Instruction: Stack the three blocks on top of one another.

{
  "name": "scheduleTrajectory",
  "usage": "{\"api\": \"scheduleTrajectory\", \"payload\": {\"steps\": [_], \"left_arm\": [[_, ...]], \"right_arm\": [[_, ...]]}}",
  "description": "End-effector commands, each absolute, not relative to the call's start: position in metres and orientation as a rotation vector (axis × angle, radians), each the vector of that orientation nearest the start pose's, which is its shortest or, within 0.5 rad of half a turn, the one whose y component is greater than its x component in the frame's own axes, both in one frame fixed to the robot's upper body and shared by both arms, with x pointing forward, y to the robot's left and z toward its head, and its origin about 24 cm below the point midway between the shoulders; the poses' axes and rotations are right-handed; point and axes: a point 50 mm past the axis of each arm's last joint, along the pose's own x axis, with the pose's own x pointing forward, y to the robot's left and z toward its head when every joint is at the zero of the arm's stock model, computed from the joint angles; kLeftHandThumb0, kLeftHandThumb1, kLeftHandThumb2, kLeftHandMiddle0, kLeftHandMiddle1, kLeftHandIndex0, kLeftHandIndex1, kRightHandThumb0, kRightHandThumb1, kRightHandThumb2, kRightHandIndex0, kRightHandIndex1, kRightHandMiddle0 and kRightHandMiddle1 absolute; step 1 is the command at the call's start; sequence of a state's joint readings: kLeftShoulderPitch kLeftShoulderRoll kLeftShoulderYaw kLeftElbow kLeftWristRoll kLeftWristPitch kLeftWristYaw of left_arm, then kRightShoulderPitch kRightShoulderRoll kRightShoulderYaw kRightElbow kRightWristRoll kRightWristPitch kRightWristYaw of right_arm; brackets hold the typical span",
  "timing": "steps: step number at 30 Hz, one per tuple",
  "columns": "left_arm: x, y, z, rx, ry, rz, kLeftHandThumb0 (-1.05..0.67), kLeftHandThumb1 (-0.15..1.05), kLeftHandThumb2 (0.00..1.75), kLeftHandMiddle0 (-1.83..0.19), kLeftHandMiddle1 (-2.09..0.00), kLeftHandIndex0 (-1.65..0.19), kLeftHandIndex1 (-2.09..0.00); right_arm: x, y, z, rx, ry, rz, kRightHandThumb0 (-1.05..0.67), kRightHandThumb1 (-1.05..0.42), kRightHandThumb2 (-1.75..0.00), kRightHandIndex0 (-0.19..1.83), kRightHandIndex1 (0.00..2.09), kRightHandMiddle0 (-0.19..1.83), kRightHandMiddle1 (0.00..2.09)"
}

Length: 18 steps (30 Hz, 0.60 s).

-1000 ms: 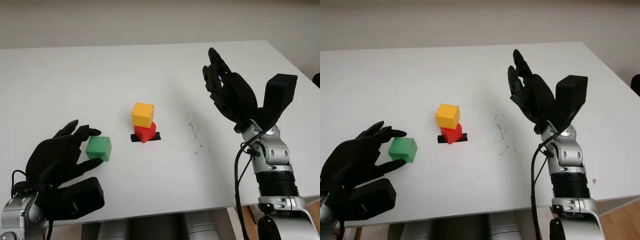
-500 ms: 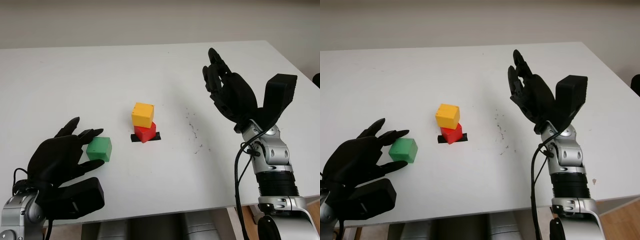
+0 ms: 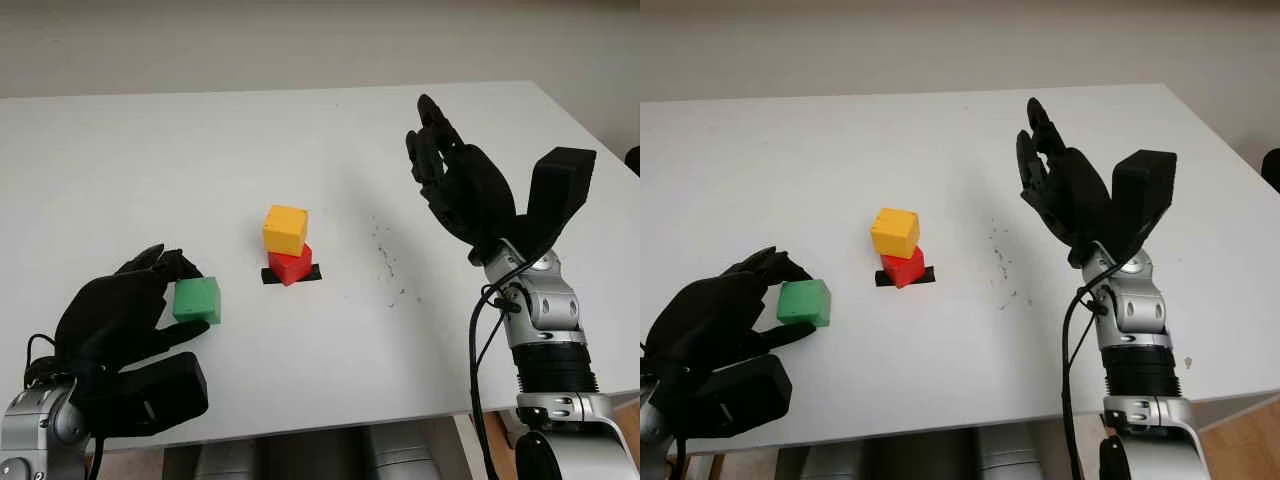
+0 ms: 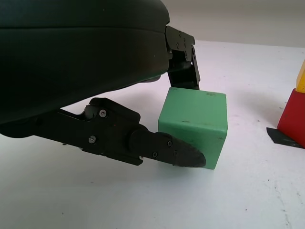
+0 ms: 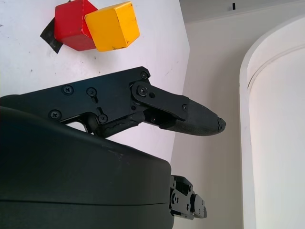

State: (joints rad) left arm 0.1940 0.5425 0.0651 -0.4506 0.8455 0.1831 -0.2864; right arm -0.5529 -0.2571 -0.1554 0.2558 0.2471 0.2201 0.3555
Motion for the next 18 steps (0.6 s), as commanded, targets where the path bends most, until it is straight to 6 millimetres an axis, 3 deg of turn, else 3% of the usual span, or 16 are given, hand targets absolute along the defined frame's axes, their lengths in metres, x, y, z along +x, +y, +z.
{"api": "scheduleTrajectory", "payload": {"steps": [1,8,13,18], "left_arm": [[0.214,0.232,0.115,1.387,0.048,-0.066,-0.39,1.05,0.20,-0.19,-0.06,-0.02,-1.60],[0.217,0.237,0.127,1.266,0.070,-0.068,-0.39,1.05,0.17,-0.22,-0.07,-0.01,-1.71],[0.223,0.245,0.153,1.185,0.068,-0.058,-0.40,1.05,0.12,-0.27,-0.07,-0.05,-1.73],[0.231,0.249,0.181,1.165,0.047,-0.074,-0.37,1.03,0.06,-0.33,-0.07,-0.19,-1.57]], "right_arm": [[0.347,-0.185,0.147,0.038,-0.133,0.308,-0.57,-1.05,-0.70,-0.19,0.00,-0.19,0.00],[0.348,-0.184,0.147,0.034,-0.127,0.308,-0.57,-1.05,-0.70,-0.19,0.00,-0.19,0.00],[0.348,-0.182,0.147,0.032,-0.128,0.316,-0.59,-1.05,-0.71,-0.19,0.00,-0.19,0.00],[0.349,-0.179,0.146,0.022,-0.125,0.343,-0.58,-1.05,-0.71,-0.19,0.00,-0.19,0.00]]}}
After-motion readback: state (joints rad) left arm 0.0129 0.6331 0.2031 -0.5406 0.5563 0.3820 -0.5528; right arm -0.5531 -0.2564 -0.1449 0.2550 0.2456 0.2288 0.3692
